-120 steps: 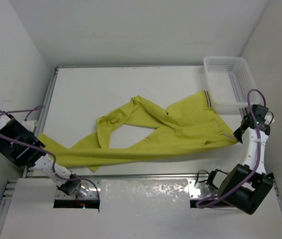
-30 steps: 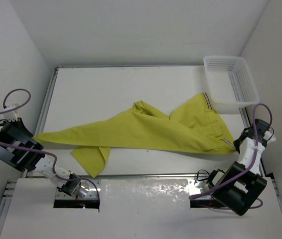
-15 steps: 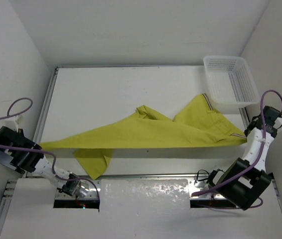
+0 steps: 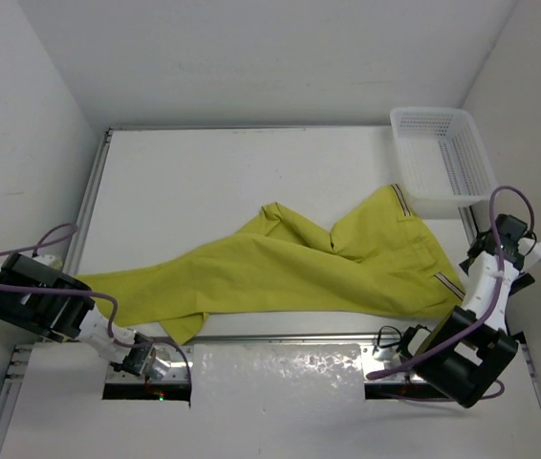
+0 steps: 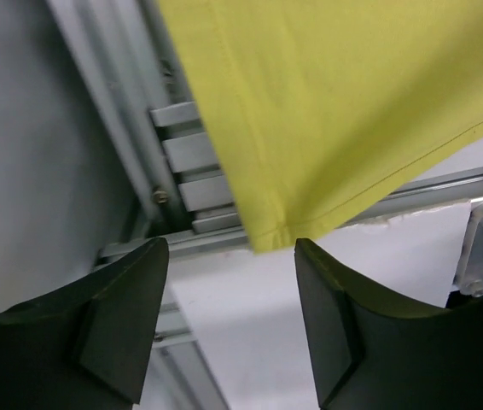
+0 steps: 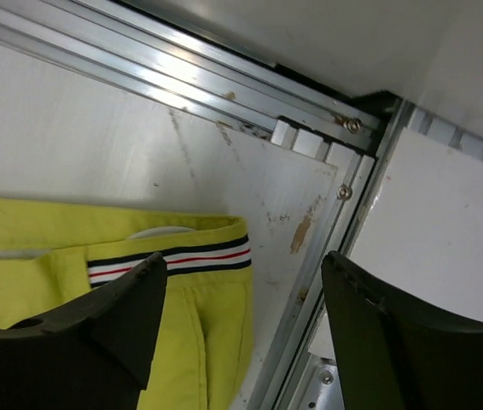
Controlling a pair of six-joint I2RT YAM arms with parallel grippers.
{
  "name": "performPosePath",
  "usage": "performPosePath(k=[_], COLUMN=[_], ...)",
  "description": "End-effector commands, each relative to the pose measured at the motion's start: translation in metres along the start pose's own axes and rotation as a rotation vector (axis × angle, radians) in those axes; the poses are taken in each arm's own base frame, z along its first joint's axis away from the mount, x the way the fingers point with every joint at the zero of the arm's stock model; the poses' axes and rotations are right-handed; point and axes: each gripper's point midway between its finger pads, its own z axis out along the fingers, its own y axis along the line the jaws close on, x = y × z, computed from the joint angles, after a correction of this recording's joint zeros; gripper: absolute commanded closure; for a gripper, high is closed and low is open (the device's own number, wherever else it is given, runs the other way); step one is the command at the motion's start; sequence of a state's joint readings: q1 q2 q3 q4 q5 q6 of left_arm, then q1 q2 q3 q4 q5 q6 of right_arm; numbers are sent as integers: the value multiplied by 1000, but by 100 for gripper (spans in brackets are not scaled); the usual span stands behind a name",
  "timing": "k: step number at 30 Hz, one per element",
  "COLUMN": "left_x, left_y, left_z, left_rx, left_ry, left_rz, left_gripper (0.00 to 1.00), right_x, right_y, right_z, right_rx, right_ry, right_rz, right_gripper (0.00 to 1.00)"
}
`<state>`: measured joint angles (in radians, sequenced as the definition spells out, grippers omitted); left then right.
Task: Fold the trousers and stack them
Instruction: Flatten the trousers out
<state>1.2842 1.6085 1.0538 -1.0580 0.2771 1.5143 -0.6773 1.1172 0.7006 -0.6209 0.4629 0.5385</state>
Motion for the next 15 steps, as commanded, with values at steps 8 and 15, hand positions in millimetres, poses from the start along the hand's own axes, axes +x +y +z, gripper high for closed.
performPosePath(k=[8, 15], left_x=[-116, -200], left_y=[-23, -74], left_z=[-41, -24], left_rx=[35, 90], left_ry=[-163, -201], left_rz=[193, 216], left_gripper=[39, 39], right_x=[-85, -30], right_y=[92, 194], right_z=[-140, -287], right_rx=[-437, -1025], right_ry=[-491, -596], right_rz=[-226, -507], right_gripper=[37, 37])
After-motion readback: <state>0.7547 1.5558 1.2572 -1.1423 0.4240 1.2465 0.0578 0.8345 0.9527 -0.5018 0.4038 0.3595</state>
